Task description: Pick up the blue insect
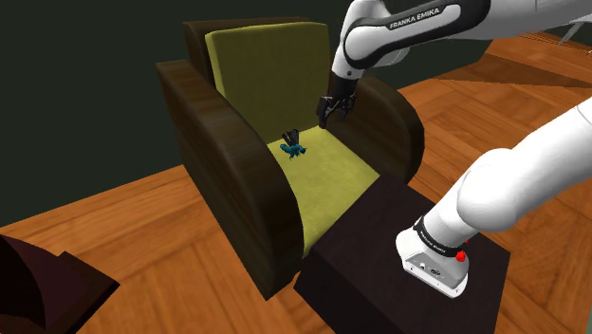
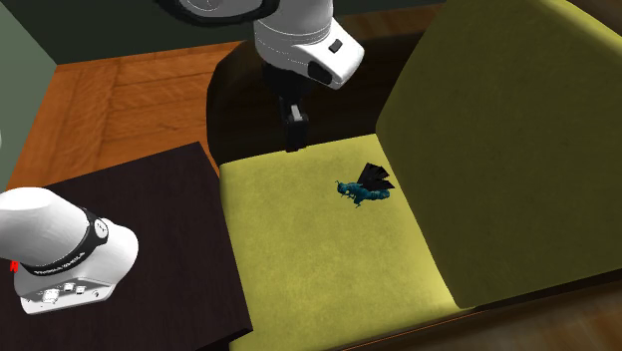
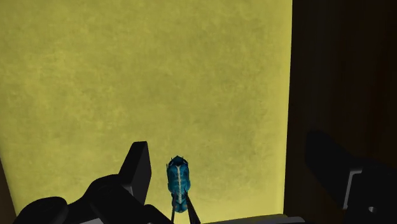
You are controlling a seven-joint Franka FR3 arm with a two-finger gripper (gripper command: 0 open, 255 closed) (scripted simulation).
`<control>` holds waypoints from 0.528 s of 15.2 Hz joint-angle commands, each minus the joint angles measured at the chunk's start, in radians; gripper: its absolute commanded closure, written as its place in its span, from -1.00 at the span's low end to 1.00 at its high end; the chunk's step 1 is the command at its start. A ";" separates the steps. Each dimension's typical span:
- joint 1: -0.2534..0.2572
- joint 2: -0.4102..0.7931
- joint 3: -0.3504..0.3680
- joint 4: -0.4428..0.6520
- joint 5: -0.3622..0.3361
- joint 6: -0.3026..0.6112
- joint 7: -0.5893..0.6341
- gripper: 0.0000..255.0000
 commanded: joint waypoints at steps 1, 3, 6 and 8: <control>-0.003 0.079 -0.007 0.034 0.004 0.049 -0.015 -1.00; -0.004 0.157 -0.010 0.069 0.012 0.094 -0.028 -1.00; -0.008 0.274 -0.015 0.131 0.024 0.153 -0.047 -1.00; -0.011 0.352 -0.017 0.179 0.034 0.185 -0.060 -1.00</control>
